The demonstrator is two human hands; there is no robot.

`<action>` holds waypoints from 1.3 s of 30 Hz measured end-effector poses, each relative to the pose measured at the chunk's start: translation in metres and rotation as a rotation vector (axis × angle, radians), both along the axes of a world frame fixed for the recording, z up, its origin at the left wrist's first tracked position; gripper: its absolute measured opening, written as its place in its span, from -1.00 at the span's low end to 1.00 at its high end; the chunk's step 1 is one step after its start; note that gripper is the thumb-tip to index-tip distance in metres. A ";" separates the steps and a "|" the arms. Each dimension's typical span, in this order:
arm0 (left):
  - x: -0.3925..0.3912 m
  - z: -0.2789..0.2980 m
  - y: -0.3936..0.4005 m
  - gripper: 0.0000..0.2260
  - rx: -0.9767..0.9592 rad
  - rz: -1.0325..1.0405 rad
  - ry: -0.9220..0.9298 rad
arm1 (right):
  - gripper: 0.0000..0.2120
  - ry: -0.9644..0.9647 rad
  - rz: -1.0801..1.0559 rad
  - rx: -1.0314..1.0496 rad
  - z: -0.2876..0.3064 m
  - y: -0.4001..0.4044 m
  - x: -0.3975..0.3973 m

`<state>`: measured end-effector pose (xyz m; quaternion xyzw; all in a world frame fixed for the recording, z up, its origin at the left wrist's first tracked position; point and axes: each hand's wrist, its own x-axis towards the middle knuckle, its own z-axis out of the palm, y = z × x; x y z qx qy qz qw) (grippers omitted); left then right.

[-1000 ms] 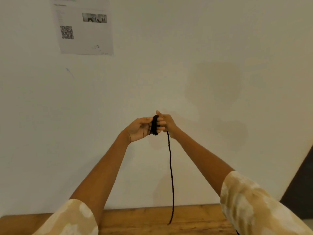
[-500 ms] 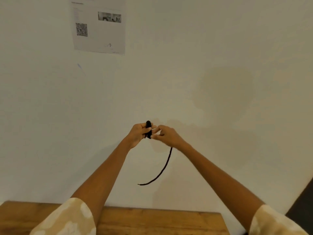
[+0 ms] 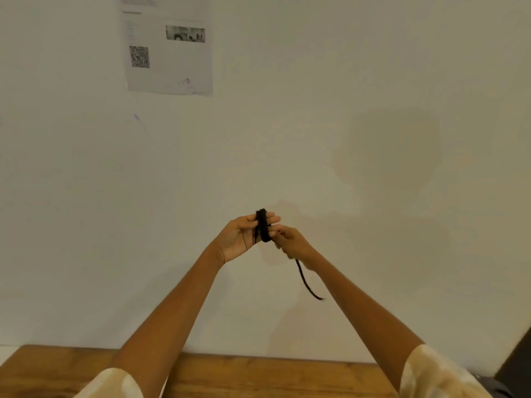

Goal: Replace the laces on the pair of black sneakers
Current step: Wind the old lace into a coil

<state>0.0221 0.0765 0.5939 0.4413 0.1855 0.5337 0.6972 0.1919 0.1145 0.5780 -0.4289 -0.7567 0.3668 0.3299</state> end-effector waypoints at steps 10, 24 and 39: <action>0.001 -0.026 0.023 -0.66 -0.047 0.280 0.532 | -0.70 -0.237 0.115 0.181 0.005 -0.013 0.004; 0.001 -0.015 0.000 -0.63 -0.143 0.115 -0.136 | -0.77 -0.077 -0.007 -0.083 -0.020 0.002 -0.004; 0.010 -0.059 0.006 -0.46 -0.066 0.134 0.568 | -0.75 -0.481 0.096 0.558 -0.014 0.000 -0.012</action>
